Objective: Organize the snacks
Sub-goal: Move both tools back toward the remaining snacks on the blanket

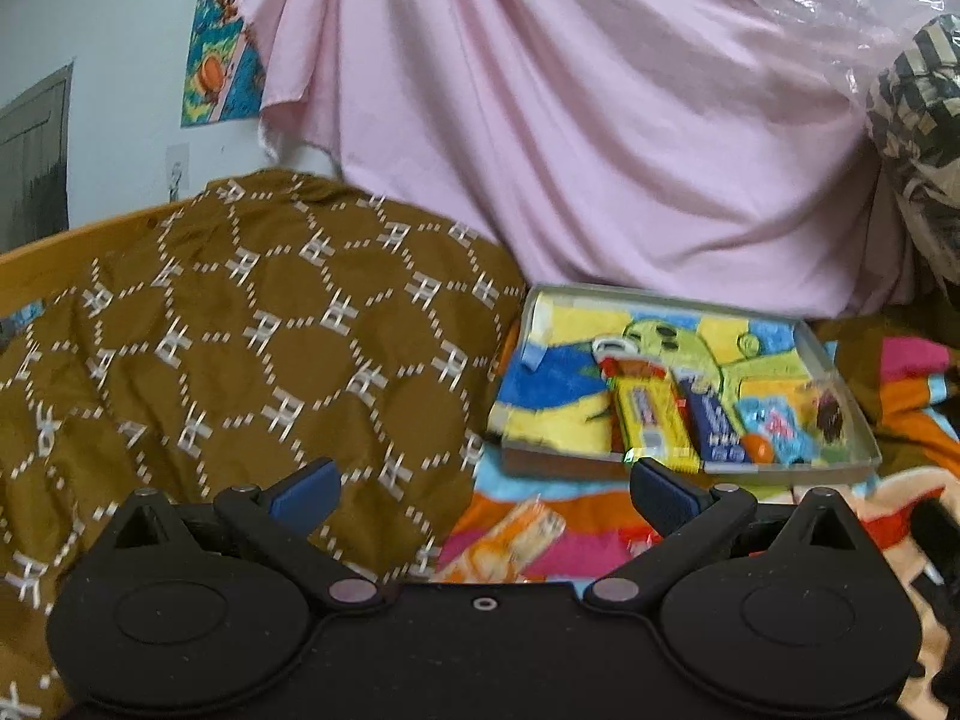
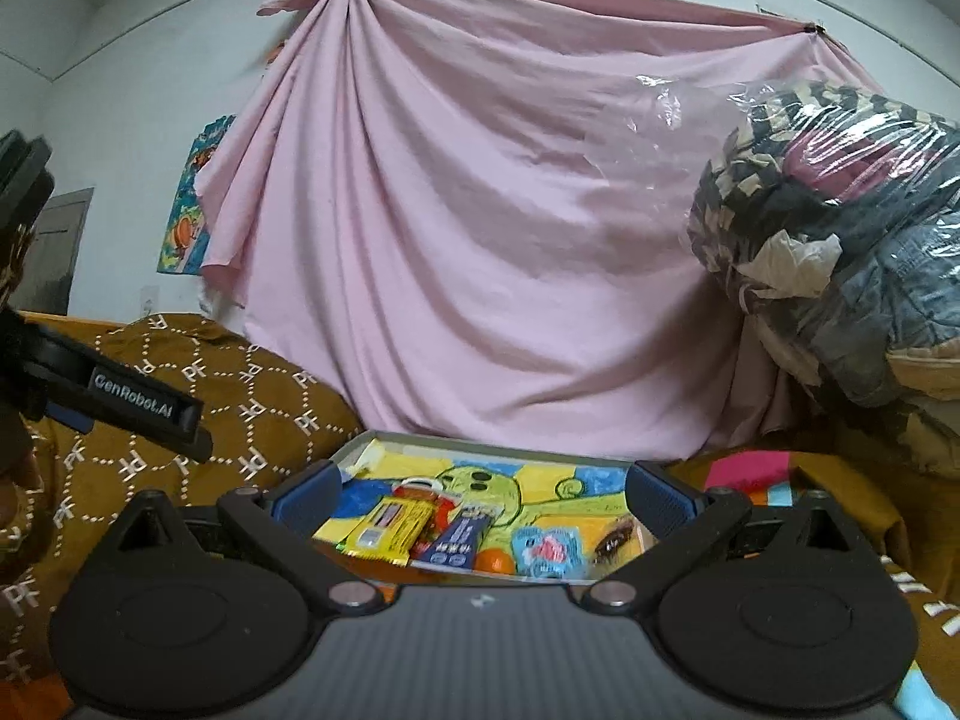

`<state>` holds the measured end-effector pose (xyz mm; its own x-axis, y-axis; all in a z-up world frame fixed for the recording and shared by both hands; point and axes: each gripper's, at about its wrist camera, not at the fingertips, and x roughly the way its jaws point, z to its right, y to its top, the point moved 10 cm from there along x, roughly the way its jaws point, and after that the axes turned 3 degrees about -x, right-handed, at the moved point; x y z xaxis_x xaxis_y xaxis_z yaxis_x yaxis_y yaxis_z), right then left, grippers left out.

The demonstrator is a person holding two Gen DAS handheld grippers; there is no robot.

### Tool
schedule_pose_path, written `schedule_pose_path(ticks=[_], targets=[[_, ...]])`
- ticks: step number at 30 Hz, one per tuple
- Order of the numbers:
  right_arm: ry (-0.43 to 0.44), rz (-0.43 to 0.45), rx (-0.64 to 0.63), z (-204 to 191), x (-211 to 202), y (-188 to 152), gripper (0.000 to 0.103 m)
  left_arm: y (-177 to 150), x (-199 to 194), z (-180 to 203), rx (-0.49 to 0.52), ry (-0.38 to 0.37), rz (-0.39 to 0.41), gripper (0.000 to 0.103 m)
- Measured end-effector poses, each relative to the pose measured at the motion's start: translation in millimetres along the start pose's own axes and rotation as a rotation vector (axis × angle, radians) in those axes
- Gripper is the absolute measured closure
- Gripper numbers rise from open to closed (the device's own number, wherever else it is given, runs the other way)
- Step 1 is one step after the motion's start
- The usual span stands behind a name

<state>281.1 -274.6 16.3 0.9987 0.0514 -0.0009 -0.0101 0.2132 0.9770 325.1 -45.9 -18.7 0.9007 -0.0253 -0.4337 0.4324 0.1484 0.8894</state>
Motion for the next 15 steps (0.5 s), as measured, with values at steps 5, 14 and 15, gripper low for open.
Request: schedule_pose_path(ticks=[5,14,15], targets=[[-0.007,-0.038,0.034,3.7,-15.4,-5.6,0.0,-20.7,-13.1,-11.2,0.02,-0.005,-0.035,0.001],[0.031,-0.149,0.036,-4.4,-35.0,-25.8,0.0,-59.0,-26.3,-20.6,0.061,-0.032,-0.101,0.001],[0.046,-0.173,0.028,-7.7,-35.1,-29.5,0.0,-62.8,-26.7,-20.7,0.068,-0.037,-0.11,0.001]])
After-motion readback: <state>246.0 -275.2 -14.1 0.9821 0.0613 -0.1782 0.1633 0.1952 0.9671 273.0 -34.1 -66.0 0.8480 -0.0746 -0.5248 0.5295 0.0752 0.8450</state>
